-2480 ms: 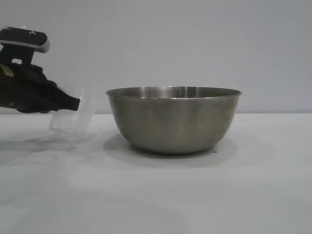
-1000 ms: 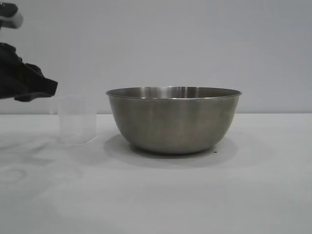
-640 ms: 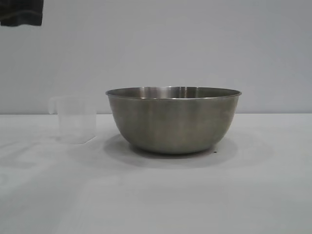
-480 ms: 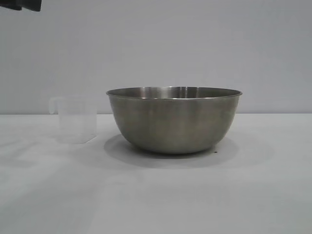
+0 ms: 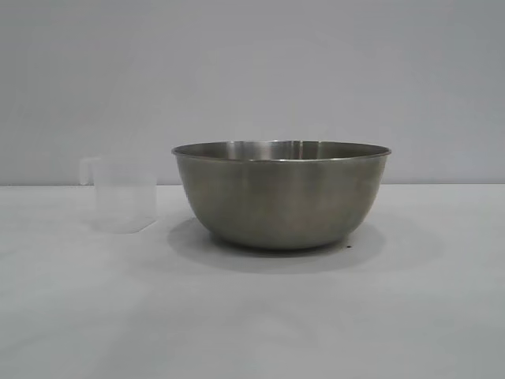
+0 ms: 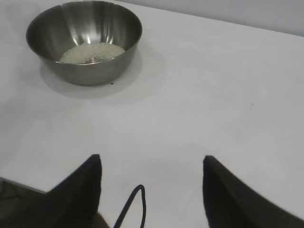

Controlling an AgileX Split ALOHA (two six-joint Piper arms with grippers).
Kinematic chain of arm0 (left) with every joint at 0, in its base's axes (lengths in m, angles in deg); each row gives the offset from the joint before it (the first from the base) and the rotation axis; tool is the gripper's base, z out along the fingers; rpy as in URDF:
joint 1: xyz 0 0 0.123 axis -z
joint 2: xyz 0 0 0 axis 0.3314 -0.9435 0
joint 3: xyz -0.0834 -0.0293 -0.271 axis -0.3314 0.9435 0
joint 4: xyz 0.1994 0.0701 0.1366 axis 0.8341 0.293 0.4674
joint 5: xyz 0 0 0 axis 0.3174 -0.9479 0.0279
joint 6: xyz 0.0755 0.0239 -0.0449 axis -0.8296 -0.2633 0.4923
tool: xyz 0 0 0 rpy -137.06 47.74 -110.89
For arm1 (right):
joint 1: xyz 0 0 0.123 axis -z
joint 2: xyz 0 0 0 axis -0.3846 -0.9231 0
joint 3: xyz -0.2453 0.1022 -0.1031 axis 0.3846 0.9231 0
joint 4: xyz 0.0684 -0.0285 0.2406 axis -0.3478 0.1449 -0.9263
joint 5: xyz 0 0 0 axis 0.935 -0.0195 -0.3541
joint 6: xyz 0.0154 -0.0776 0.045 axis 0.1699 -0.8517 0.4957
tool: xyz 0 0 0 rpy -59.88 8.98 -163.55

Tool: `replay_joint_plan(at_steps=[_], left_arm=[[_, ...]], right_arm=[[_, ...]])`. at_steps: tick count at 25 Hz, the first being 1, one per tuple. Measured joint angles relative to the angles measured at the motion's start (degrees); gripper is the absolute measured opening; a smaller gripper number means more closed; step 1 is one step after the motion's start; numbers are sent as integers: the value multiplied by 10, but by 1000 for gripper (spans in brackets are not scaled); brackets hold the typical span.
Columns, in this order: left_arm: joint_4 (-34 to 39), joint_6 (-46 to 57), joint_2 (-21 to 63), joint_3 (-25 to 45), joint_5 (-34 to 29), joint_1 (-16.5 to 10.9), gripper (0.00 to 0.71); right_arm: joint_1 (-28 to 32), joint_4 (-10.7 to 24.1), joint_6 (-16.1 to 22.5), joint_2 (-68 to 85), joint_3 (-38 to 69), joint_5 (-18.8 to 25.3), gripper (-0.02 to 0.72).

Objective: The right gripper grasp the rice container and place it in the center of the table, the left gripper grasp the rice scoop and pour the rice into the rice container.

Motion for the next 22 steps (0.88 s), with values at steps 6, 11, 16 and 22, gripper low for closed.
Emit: replay_joint_plan(at_steps=[6,11,16,22], left_arm=[[0,11,168,57,-102,0,221],[7,15,235,58,-186,0,221],[58,47,308,59,-280,0,221],[148,106,430,59,-390,0,221]], right_arm=[[0,0,0,0,0,0,442],[0,-1,0,0,0,0,442],[0,-1,0,0,0,0,442],[0,-1,0,0,0,0,442]])
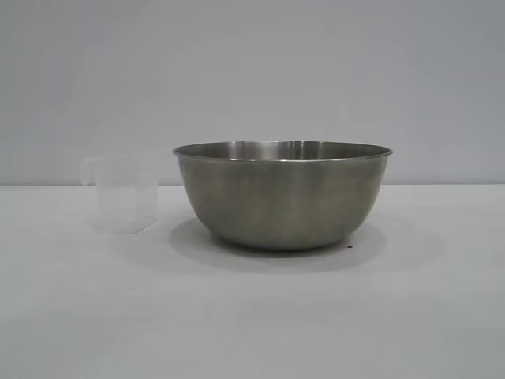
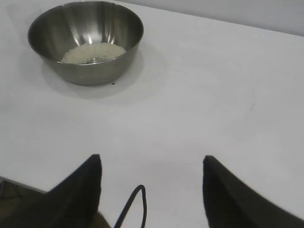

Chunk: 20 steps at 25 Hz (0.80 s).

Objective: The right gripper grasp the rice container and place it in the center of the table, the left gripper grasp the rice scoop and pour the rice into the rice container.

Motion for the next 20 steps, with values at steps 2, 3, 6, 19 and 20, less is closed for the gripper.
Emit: replay_joint_plan(at_steps=[2,3,6,19,20], left_arm=[[10,23,11,0,-34,0,221],[18,39,13,0,-56,0,221],[35,63,21,0,-96,0,221],[-26,-21,123,0,-151,-82,221],[-28,-23,136,0,-158,-93,221]], right_arm=[[0,0,0,0,0,0,442],[0,0,0,0,0,0,442],[0,0,0,0,0,0,442],[0,0,0,0,0,0,442],[0,0,0,0,0,0,442]])
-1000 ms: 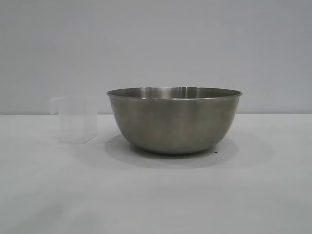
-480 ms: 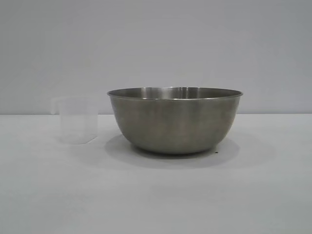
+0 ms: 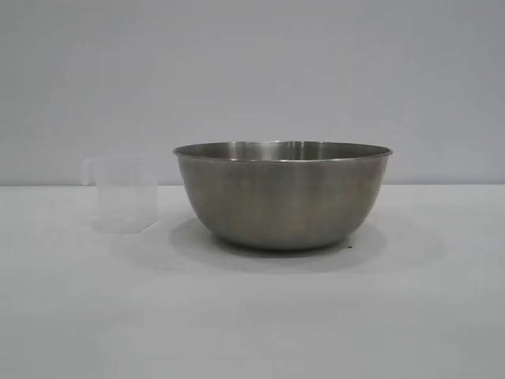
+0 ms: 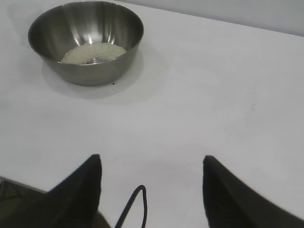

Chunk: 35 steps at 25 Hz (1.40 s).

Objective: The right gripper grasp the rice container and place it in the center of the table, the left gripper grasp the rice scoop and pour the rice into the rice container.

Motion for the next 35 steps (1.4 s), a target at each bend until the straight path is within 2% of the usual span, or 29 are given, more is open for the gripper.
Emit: replay_joint_plan(at_steps=[4,8,17,23,35], left_arm=[[-23,-19,10,1,-8,-43,221],[-88,-34,10,16,1,-60,221],[-124,-28,10,96,16,-61,221],[-124,-48,10,100,31,-61,221],[-89,-6,10,100,32,-61,221]], right_arm=[[0,0,0,0,0,0,442],[0,0,0,0,0,0,442],[0,0,0,0,0,0,442],[0,0,0,0,0,0,442],[0,0,0,0,0,0,442]])
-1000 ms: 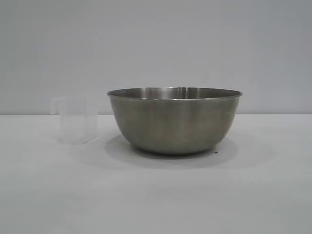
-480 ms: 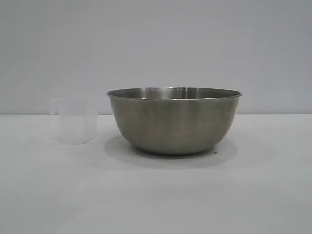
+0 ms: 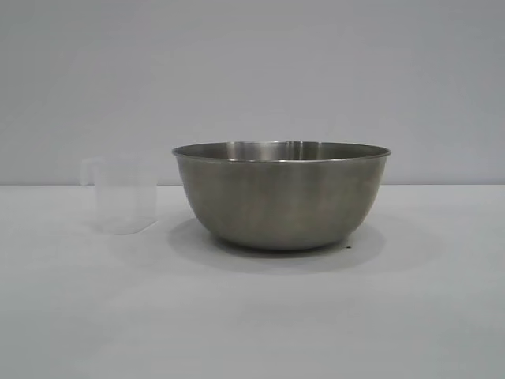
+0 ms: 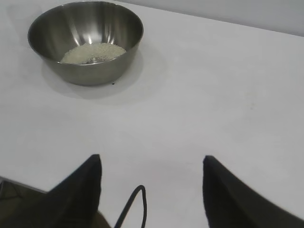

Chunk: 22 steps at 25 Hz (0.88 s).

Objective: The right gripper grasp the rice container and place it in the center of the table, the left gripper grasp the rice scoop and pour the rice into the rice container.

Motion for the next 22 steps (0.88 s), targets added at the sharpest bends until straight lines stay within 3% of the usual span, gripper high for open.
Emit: replay_joint_plan(at_steps=[22], left_arm=[[4,24,0,0,1,0,221]], right_arm=[[0,0,0,0,0,0,442]])
